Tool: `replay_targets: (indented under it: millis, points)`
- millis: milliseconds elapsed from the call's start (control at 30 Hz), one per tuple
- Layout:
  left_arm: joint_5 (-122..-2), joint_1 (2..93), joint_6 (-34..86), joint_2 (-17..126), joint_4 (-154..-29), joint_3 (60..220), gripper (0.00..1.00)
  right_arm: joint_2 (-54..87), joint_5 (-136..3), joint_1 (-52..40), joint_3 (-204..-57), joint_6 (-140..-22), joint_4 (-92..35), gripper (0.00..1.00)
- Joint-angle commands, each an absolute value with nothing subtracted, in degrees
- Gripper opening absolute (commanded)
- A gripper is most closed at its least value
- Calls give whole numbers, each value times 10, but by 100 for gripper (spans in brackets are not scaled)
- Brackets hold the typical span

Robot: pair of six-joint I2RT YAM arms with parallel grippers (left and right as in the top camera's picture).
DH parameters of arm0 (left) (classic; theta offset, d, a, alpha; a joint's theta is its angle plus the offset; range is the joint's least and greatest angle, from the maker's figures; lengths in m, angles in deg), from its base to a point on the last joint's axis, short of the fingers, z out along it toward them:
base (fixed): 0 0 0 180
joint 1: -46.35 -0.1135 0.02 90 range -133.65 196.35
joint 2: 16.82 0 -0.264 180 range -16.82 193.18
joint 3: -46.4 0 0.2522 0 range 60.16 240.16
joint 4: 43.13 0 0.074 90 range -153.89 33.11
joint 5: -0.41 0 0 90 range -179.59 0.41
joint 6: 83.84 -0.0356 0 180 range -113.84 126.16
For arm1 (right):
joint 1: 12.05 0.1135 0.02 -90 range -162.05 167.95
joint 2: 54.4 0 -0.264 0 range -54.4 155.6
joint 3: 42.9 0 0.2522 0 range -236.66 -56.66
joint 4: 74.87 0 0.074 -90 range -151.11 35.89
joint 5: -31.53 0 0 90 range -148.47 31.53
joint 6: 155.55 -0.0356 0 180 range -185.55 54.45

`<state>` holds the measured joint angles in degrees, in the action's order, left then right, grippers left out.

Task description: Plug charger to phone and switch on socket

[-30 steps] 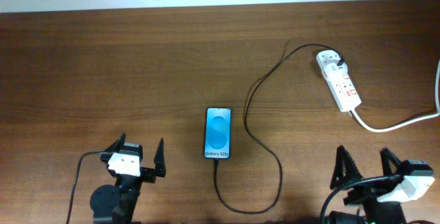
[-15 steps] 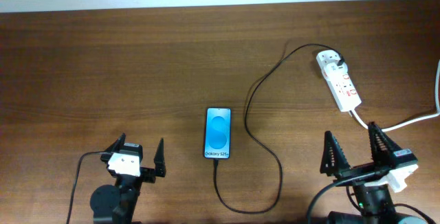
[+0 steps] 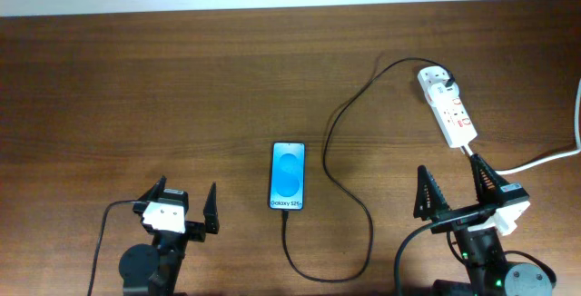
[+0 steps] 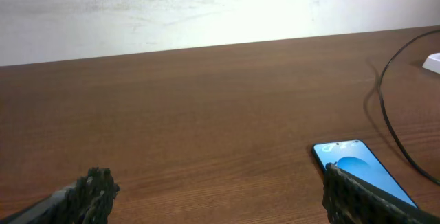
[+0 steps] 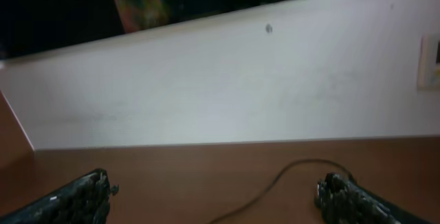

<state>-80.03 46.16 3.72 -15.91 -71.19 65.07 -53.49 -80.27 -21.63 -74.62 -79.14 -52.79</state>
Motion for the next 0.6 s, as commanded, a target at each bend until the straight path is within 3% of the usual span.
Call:
replay_targets:
  millis: [0,167,367,567]
  points:
    - [-804,458,31,-161,-712,648,99,-542,-805,-210,-727,-796,-557,98]
    - [-804,458,31,-161,-712,648,99,-542,-756,-210,-723,-796,-565,98]
    - [-804,458,31,-161,-712,648,99,-542,-747,-210,-672,-846,-665,98]
    - [-804,458,31,-161,-712,648,99,-542,-709,-210,-671,-845,-665,98]
